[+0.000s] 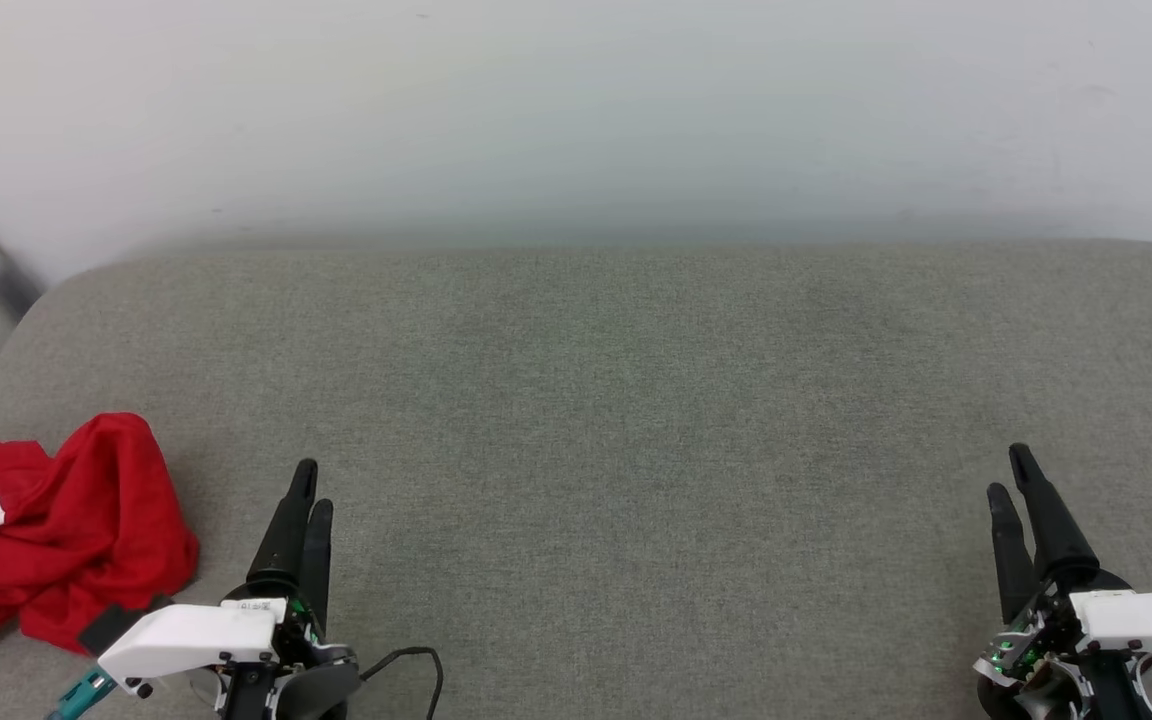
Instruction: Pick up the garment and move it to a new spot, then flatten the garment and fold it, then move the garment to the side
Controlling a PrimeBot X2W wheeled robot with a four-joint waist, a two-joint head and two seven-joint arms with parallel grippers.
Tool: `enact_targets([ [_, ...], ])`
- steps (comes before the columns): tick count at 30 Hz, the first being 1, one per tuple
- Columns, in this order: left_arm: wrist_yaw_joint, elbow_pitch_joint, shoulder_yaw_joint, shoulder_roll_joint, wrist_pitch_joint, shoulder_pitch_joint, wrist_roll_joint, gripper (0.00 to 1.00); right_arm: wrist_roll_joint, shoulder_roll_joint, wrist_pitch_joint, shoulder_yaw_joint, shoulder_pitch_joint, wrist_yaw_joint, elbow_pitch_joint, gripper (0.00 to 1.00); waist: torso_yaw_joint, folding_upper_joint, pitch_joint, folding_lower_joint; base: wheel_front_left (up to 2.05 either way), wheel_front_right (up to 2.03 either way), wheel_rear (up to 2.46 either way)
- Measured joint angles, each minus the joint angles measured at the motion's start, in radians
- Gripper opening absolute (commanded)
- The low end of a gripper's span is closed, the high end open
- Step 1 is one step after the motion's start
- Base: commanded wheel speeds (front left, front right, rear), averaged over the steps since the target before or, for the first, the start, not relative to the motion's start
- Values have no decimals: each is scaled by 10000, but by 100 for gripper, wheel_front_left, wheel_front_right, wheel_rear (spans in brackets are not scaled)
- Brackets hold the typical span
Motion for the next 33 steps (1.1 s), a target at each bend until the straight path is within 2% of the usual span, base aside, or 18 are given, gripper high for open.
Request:
enact_targets([
  [7, 0, -393, -378, 8, -288, -16, 489, 100, -690, -56, -337, 107, 15, 0, -284, 100, 7, 0, 12, 0, 0, 0, 0],
  [12, 0, -604, -533, 8, -523, -28, 1246, 100, -1718, -111, -539, 205, 32, 0, -518, 100, 17, 0, 18, 0, 0, 0, 0],
  [33, 0, -807, -890, 10, -1258, -42, 6368, 100, -7507, -107, -1304, 372, 75, 0, -949, 100, 42, 0, 4, 0, 0, 0, 0],
])
